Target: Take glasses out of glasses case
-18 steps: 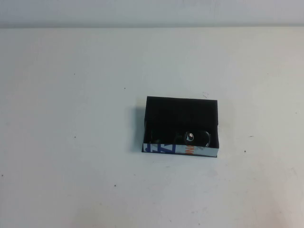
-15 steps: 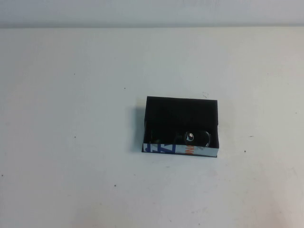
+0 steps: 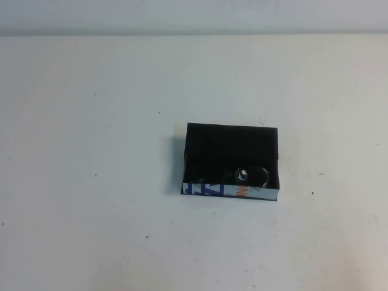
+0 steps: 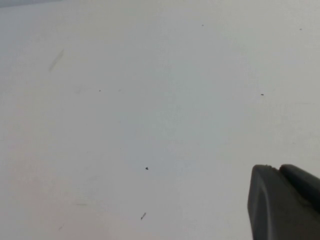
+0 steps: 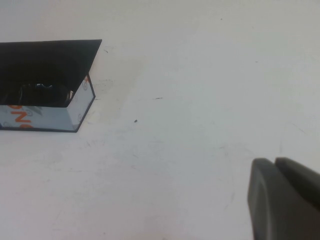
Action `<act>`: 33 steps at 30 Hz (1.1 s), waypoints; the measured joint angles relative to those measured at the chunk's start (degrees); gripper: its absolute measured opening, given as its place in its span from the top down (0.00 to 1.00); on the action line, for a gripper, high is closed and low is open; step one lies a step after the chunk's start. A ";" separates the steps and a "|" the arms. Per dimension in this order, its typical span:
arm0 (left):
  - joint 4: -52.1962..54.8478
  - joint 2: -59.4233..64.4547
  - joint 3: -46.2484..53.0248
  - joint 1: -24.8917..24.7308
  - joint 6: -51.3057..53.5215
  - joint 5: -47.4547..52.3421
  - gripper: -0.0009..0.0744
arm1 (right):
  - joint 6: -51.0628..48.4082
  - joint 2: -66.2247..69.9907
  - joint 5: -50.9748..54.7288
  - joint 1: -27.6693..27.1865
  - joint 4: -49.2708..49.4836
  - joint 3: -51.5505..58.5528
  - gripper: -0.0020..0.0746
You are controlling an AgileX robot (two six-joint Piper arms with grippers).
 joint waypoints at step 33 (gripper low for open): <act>0.00 0.00 0.00 0.00 0.00 0.00 0.99 | 0.00 2.88 4.34 0.00 5.45 -24.19 1.00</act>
